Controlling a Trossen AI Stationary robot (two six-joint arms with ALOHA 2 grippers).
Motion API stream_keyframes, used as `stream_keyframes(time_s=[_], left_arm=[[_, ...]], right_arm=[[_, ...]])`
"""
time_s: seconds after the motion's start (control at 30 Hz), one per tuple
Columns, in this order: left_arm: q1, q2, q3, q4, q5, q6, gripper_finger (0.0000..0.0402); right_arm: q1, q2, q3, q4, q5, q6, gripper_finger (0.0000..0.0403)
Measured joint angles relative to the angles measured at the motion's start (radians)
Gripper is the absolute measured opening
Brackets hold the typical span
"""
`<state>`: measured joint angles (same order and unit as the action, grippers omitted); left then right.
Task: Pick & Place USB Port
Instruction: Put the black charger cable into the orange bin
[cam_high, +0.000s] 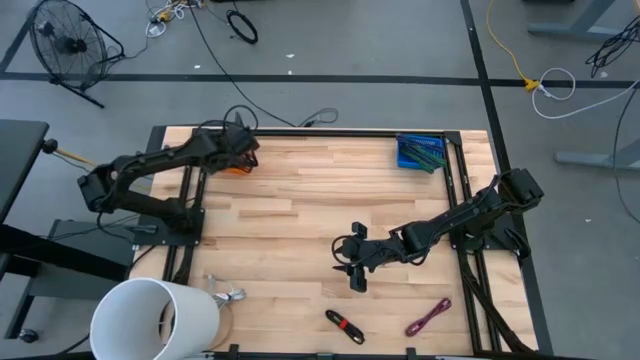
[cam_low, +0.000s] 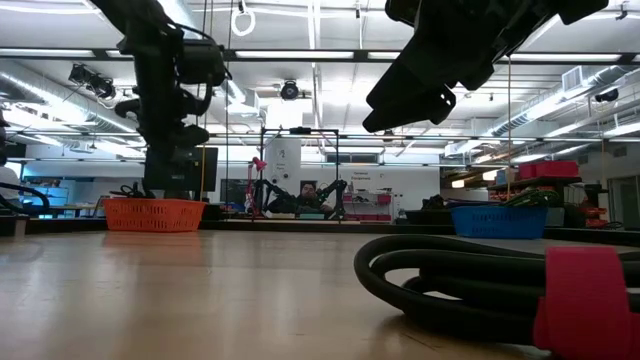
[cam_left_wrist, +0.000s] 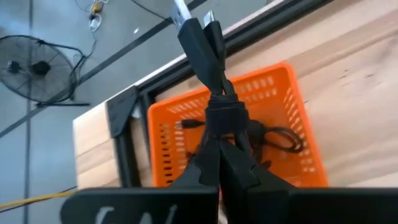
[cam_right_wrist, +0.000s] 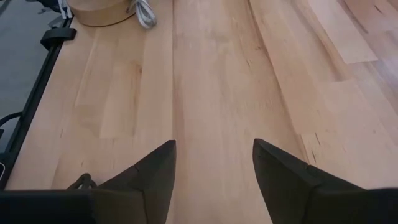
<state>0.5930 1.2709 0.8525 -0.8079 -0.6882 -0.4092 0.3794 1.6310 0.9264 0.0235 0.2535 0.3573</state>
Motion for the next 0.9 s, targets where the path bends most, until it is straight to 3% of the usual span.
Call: stream_keyframes(time_s=[0.47,0.7,0.8,0.9], left_arm=[[0.001,0.000,-0.120,0.169,0.012,0.010,0.0000],[0.002,0.000,-0.135,0.170,0.013,0.012,0.0000],[0.002,-0.001,-0.126,0.166,0.059,0.020,0.0008],[-0.005,-0.002,-0.085,0.169,0.208,0.021,0.0022]], right_arm=[[0.000,0.000,0.000,0.000,0.000,0.000,0.0212],[0.000,0.000,0.000,0.000,0.000,0.000,0.0212],[0.000,0.000,0.000,0.000,0.000,0.000,0.0212],[0.000,0.000,0.000,0.000,0.000,0.000,0.0212]])
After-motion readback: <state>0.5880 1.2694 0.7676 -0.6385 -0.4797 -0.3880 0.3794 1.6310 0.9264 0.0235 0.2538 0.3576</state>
